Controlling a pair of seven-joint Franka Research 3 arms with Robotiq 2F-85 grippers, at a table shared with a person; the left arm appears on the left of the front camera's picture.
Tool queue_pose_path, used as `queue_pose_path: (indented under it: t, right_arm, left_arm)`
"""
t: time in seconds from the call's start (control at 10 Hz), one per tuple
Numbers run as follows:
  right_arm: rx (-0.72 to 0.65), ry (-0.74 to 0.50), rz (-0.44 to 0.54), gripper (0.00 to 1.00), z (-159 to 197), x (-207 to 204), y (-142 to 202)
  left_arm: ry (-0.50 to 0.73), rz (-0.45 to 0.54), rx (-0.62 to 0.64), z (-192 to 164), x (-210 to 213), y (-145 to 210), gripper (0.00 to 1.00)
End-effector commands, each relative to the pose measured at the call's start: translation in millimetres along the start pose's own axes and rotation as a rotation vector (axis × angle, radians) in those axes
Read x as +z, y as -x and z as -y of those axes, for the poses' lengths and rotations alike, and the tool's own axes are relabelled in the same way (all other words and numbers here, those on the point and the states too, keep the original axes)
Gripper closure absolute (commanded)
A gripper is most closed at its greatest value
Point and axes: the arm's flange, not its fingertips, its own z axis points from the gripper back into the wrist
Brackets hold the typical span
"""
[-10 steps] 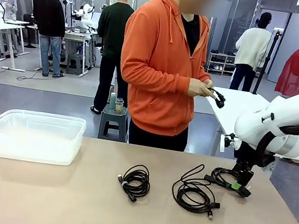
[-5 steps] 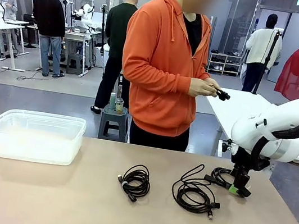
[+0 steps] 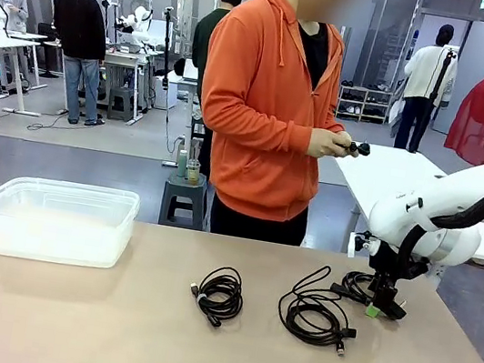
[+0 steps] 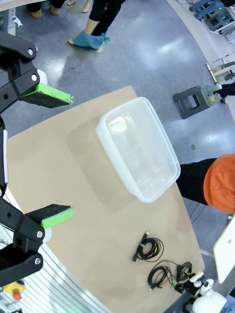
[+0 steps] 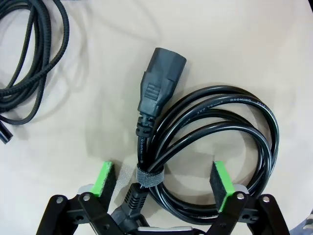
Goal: Organize and store the cables.
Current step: Place the Power Cable into the Organizing box.
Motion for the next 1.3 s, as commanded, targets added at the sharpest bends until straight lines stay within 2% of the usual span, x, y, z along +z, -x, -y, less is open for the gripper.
queue_pose_path:
  t: [0.0, 0.1, 0.2, 0.4, 0.5, 0.6, 0.8, 1.0, 1.2]
  right_arm:
    - [-0.03, -0.011, -0.007, 0.43, 7, 0, -9]
    - [-0.029, -0.012, -0.008, 0.74, 10, -1, -9]
    - [-0.031, -0.018, -0.013, 1.0, 10, -1, -10]
    - [-0.03, -0.027, -0.036, 1.0, 9, -2, -10]
    - [-0.031, -0.025, -0.042, 0.96, 9, 0, -11]
    - [-0.029, -0.019, -0.045, 1.0, 8, 4, -12]
    - [-0.031, -0.017, -0.044, 1.0, 7, 11, -11]
    - [-0.017, -0.043, -0.044, 1.0, 1, 32, -7]
    - [0.052, -0.074, -0.017, 1.0, -16, 74, -3]
  left_arm:
    - [0.002, 0.001, -0.01, 0, 1, 0, 0.0]
    - [0.002, 0.001, -0.01, 0, 1, 0, 0.0]
    - [0.002, 0.001, -0.01, 0, 1, 0, 0.0]
    - [0.002, 0.001, -0.01, 0, 1, 0, 0.0]
    - [0.002, 0.001, -0.01, 0, 1, 0, 0.0]
    - [0.002, 0.001, -0.01, 0, 1, 0, 0.0]
    - [0.002, 0.001, -0.01, 0, 1, 0, 0.0]
    - [0.002, 0.001, -0.01, 0, 1, 0, 0.0]
    - [0.002, 0.001, -0.01, 0, 1, 0, 0.0]
